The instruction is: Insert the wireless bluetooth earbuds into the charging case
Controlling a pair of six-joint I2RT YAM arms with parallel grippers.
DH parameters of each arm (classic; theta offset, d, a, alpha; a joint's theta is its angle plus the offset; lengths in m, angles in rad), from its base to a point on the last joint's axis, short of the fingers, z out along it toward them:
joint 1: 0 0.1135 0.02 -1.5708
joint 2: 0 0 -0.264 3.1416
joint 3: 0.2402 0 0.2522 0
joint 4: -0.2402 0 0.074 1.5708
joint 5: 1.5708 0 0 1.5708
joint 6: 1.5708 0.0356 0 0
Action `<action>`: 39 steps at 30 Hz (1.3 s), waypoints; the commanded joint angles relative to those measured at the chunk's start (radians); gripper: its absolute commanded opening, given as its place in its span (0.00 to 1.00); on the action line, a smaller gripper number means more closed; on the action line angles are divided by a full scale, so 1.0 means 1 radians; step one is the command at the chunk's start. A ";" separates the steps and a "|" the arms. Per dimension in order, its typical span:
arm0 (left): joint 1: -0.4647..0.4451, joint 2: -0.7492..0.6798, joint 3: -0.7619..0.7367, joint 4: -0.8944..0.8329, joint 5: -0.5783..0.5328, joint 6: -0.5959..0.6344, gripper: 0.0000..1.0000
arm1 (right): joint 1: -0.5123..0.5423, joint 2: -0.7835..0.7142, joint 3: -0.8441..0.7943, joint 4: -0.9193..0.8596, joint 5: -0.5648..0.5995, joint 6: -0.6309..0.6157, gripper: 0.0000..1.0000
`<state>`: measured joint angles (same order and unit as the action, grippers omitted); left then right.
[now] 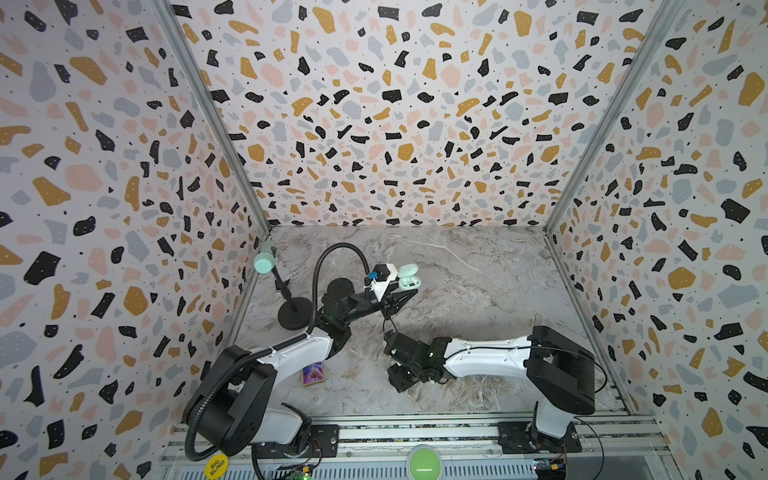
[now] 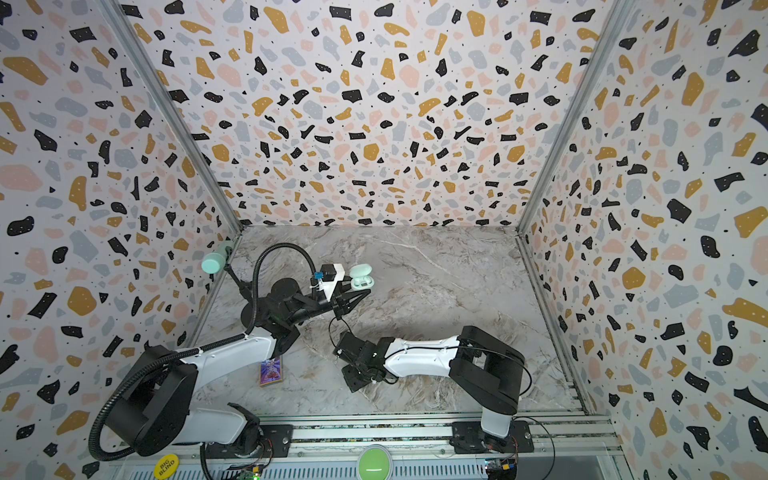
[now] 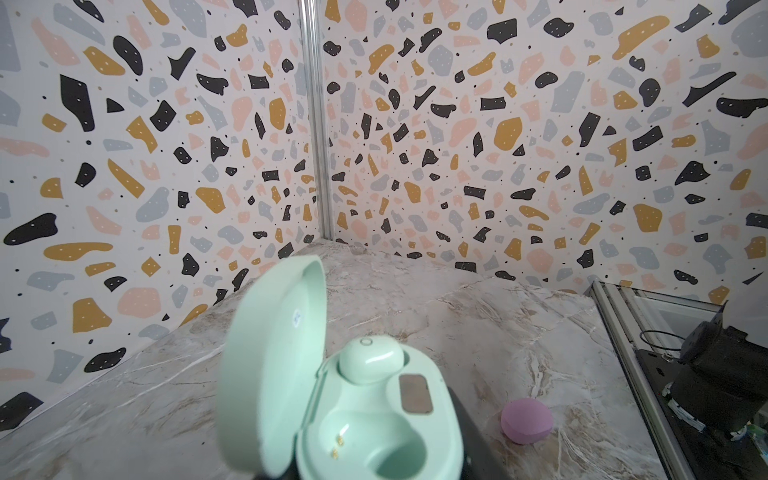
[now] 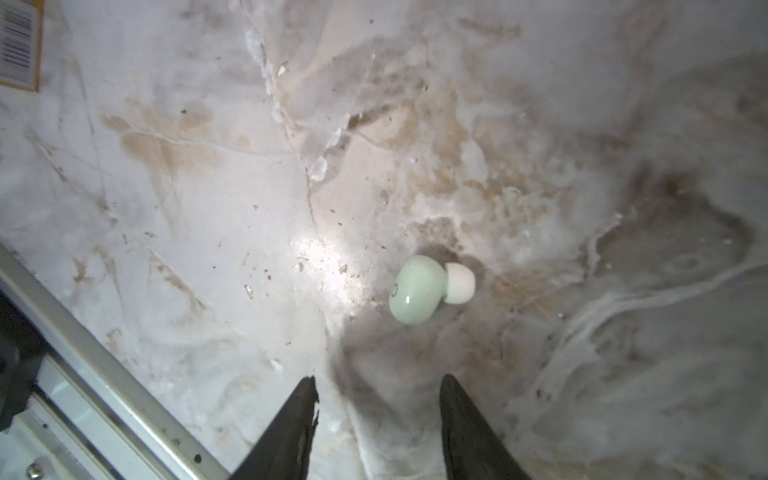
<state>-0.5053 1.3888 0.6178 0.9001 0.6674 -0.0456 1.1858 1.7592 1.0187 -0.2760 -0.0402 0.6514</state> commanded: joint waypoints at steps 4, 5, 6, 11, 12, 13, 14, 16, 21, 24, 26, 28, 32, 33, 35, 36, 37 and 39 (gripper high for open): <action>0.005 0.000 0.012 0.074 0.014 -0.012 0.25 | -0.026 0.012 0.030 -0.004 0.008 0.061 0.48; 0.005 -0.002 0.010 0.075 0.014 -0.011 0.25 | -0.028 0.013 0.033 -0.003 0.014 0.065 0.47; 0.005 -0.001 0.008 0.076 0.012 -0.012 0.25 | -0.029 0.017 0.038 -0.007 0.021 0.069 0.47; 0.005 0.000 0.012 0.080 0.014 -0.013 0.25 | -0.034 0.045 0.076 -0.019 0.022 0.059 0.45; 0.007 0.000 0.013 0.079 0.014 -0.014 0.25 | -0.035 0.052 0.084 -0.024 0.018 0.055 0.44; 0.007 -0.001 0.014 0.078 0.014 -0.014 0.25 | -0.038 0.056 0.088 -0.023 0.013 0.051 0.44; 0.007 0.000 0.014 0.078 0.014 -0.014 0.25 | -0.037 0.061 0.094 -0.022 0.008 0.048 0.44; 0.007 -0.002 0.013 0.078 0.014 -0.014 0.25 | -0.040 0.071 0.105 -0.027 0.001 0.044 0.44; 0.008 -0.002 0.014 0.074 0.014 -0.014 0.25 | -0.042 0.082 0.127 -0.028 -0.007 0.030 0.44; 0.009 -0.002 0.013 0.074 0.014 -0.015 0.25 | -0.044 0.061 0.115 0.003 -0.023 0.022 0.44; 0.009 -0.001 0.014 0.074 0.014 -0.015 0.25 | -0.049 0.052 0.106 0.030 -0.040 0.019 0.44; 0.010 0.002 0.013 0.074 0.015 -0.015 0.25 | -0.054 0.055 0.112 0.038 -0.058 0.010 0.45; 0.010 0.002 0.013 0.076 0.017 -0.019 0.25 | -0.052 0.063 0.124 0.030 -0.070 0.009 0.45; 0.009 0.002 0.012 0.075 0.017 -0.019 0.25 | -0.054 0.059 0.123 0.024 -0.064 0.013 0.45; 0.010 -0.001 0.013 0.073 0.015 -0.018 0.25 | -0.052 0.048 0.124 0.002 -0.041 0.016 0.45; 0.010 -0.002 0.013 0.071 0.015 -0.017 0.25 | -0.052 0.038 0.124 -0.006 -0.026 0.016 0.45; 0.010 -0.003 0.013 0.072 0.016 -0.018 0.25 | -0.052 0.029 0.121 -0.014 -0.011 0.014 0.45; 0.010 -0.002 0.013 0.071 0.015 -0.017 0.25 | -0.052 0.009 0.116 -0.024 0.012 0.012 0.45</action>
<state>-0.4984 1.3888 0.6178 0.9184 0.6678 -0.0639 1.1378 1.8320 1.1149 -0.2623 -0.0753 0.6716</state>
